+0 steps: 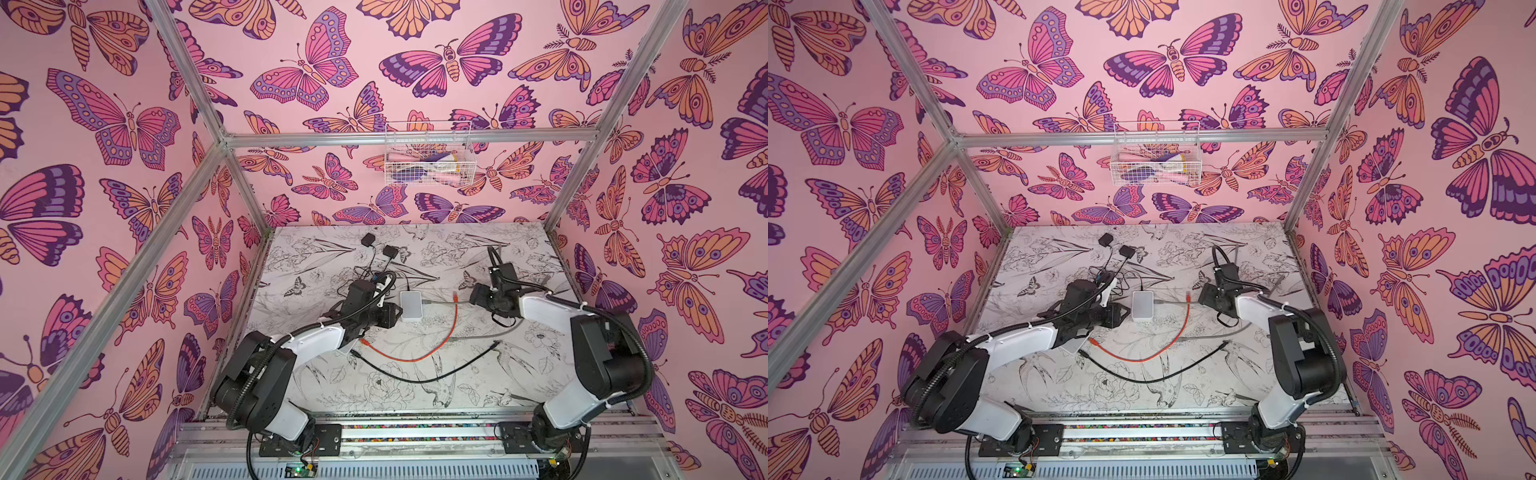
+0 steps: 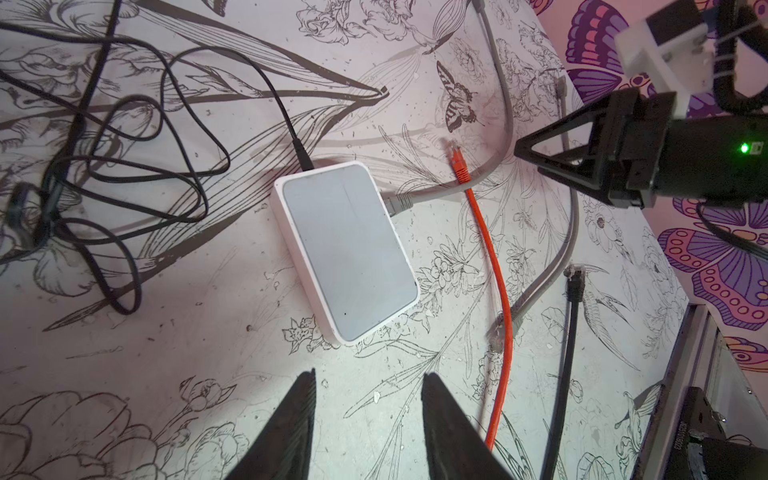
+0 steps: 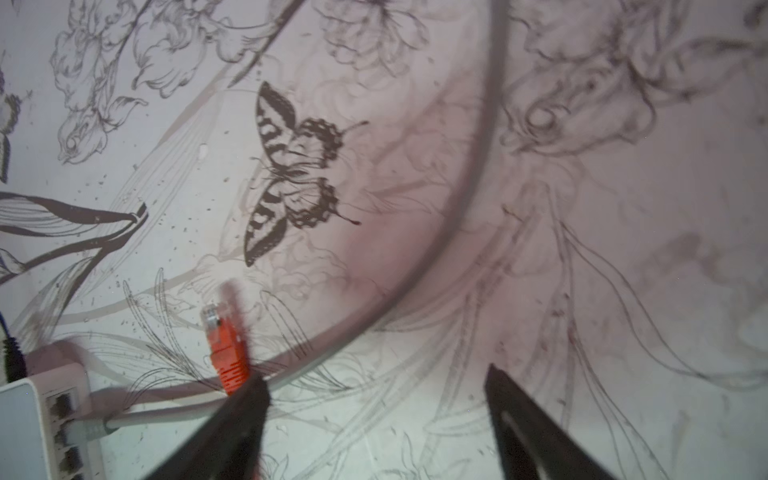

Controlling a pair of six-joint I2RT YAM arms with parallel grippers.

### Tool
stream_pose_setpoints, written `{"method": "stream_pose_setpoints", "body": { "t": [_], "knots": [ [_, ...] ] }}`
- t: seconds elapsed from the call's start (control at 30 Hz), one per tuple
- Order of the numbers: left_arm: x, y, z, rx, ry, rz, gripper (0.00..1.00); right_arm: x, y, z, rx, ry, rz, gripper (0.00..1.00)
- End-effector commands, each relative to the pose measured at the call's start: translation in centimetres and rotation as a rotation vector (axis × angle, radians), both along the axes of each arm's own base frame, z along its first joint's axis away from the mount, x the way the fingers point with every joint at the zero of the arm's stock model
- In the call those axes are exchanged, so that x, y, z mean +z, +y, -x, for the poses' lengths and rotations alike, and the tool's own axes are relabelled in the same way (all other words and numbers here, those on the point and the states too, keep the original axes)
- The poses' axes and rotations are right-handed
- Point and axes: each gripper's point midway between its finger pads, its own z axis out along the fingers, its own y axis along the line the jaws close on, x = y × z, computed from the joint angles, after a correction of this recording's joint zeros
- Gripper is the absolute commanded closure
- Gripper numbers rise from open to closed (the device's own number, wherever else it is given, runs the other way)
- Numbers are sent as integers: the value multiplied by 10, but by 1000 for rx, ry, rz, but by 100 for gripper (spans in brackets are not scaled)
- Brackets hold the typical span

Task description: Insert the plug into the switch port

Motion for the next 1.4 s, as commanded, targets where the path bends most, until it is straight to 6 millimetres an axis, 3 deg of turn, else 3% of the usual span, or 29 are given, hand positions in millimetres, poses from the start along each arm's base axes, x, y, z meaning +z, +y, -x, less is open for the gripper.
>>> {"method": "stream_pose_setpoints", "body": {
  "t": [0.0,0.13,0.33,0.6,0.73,0.83,0.97,1.07,1.17,1.37],
  "knots": [
    [-4,5,3,0,2,-17,55,25,14,-19,-78,-140,-215,1],
    [-5,5,3,2,0,-16,55,23,20,-26,-94,-143,-315,1],
    [-4,8,4,8,-8,-19,55,9,29,-38,-157,-143,-470,12],
    [-3,14,4,19,-12,-22,55,-8,15,-24,-277,-106,-459,19],
    [-5,12,2,15,-4,-19,56,-15,18,-34,-271,-89,-460,22],
    [-3,12,2,14,-7,-16,56,-24,25,-43,-262,-65,-484,33],
    [-1,15,3,21,-18,-17,56,-36,27,-46,-273,-49,-498,65],
    [-1,19,4,27,-19,-20,57,-39,28,-47,-271,-46,-505,83],
    [0,22,4,30,-22,-23,57,-37,32,-50,-261,-51,-524,91],
    [5,30,1,50,-40,-26,58,-14,43,-65,-216,-105,-537,94]
  ]
}}
